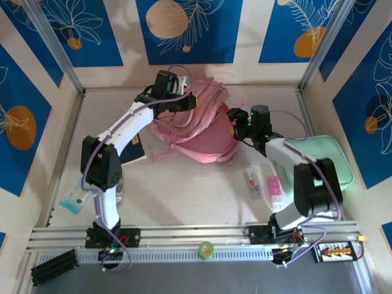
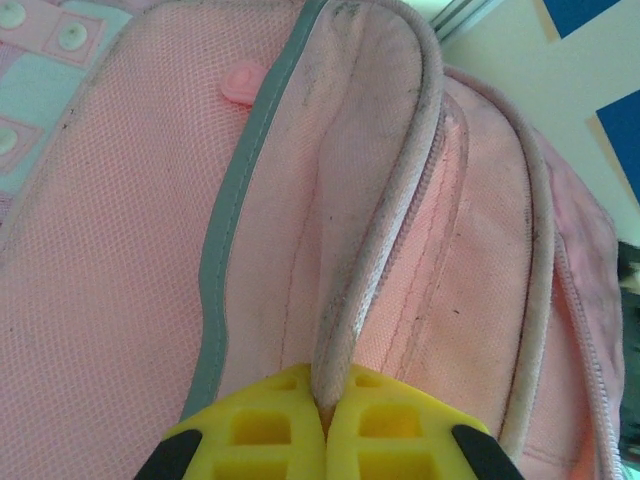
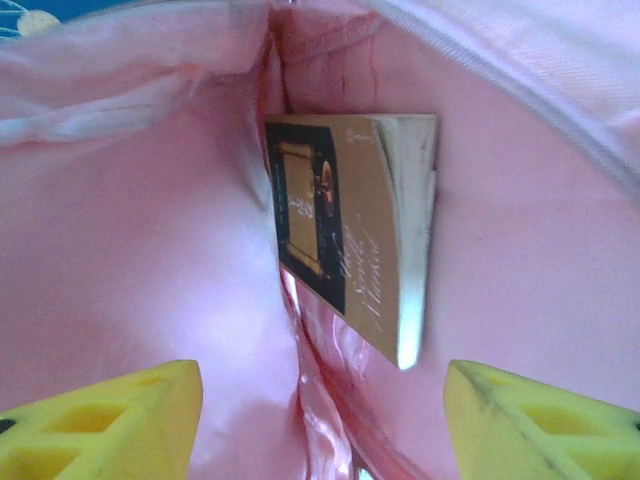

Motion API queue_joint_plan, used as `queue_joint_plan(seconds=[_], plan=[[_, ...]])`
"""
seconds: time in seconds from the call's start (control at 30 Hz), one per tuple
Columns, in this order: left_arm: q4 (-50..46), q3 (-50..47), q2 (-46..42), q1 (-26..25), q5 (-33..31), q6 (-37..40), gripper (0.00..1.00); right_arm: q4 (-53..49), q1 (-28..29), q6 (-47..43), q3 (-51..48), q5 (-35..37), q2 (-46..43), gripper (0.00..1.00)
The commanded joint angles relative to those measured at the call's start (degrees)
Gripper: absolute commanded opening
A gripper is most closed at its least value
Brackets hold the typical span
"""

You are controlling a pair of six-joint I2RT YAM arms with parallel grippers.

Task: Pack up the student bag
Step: Place the book in the student bag, then close the student bag at the top-center of the table.

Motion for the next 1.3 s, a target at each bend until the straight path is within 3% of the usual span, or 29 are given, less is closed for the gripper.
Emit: queue_joint_plan(seconds=[0.0,0.07,0.23,0.43,0.57,0.73,0.83,1.03,1.27], plan=[[1.9,-1.7,-0.5,1.0,0.4,1.2,0.02,-12.9,-1.5,-6.0,-2.2,5.6,-7.0,0.67],[1.8,-2.6,0.3,1.0,2.1,0.3,0.23,-18.3,-3.2,-9.4,-2.2,6.6,-10.5,0.70],[4.0,-6.1,-1.4,1.2,3.6,-0.8,0.61,-27.6,-8.6,-19.7,-0.4,5.7,-16.1,0.78],[6.3,-18.1,-9.8,4.1,-2.7,-2.6,0.86,-30.7,-10.5,-27.7,1.1,3.0,-20.2,0.93],[8.6,-31.0,-16.4,9.4,-7.7,-6.9,0.91,-29.2,-8.1,-28.7,1.5,0.8,-19.8,1.00],[8.3,-41.7,-20.7,17.0,-11.8,-9.9,0.97,-28.8,-3.4,-30.2,4.3,1.3,-16.2,0.99],[7.3,-43.1,-19.8,19.8,-12.2,-8.7,0.97,-27.4,-0.3,-31.4,5.7,1.4,-13.5,0.99],[3.4,-40.8,-15.5,20.7,-14.4,-3.9,0.98,-24.2,3.6,-30.4,7.5,0.6,-8.8,1.00],[3.0,-40.5,-10.3,20.6,-8.6,-2.2,0.97,-22.8,6.9,-30.3,12.1,-0.8,-2.0,0.98]])
